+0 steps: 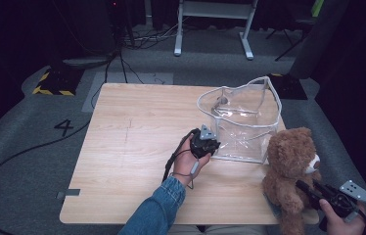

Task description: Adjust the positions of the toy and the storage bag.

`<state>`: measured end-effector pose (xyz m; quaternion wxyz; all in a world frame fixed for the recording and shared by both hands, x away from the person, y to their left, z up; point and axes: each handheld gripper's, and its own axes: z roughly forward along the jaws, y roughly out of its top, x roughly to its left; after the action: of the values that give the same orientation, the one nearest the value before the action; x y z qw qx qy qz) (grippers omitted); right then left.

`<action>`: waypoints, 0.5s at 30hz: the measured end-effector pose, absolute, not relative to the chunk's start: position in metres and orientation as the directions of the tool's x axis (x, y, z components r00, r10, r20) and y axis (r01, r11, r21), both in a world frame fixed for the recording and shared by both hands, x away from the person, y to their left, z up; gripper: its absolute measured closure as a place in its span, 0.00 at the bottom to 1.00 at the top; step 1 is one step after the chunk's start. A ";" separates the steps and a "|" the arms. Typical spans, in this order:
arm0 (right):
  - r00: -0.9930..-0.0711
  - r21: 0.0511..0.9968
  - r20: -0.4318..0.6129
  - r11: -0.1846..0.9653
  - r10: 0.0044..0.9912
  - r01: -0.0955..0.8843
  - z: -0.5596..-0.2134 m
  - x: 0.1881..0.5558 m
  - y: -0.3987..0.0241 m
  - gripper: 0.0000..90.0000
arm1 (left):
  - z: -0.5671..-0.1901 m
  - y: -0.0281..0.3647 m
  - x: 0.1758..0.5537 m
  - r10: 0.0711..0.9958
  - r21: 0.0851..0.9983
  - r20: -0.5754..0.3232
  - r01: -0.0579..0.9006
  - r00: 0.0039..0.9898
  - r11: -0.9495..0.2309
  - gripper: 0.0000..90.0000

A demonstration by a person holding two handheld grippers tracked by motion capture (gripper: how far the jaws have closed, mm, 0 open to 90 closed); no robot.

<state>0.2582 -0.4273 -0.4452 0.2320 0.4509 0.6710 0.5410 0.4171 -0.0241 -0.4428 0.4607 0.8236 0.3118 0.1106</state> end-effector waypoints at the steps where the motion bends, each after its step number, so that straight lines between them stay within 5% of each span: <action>1: -0.484 0.933 0.181 0.006 0.856 0.360 -0.445 0.258 -0.427 0.69 | -0.442 -0.023 0.416 0.612 0.826 -0.098 0.407 0.785 -0.390 0.96; 15: -0.493 0.932 0.196 -0.006 0.848 0.362 -0.445 0.260 -0.428 0.69 | -0.439 0.025 0.382 0.610 0.817 -0.062 0.391 0.790 -0.423 0.97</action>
<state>0.2603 -0.4275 -0.4451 0.2222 0.4518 0.6692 0.5465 0.3818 0.0245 -0.4393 0.4455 0.8345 0.2999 0.1230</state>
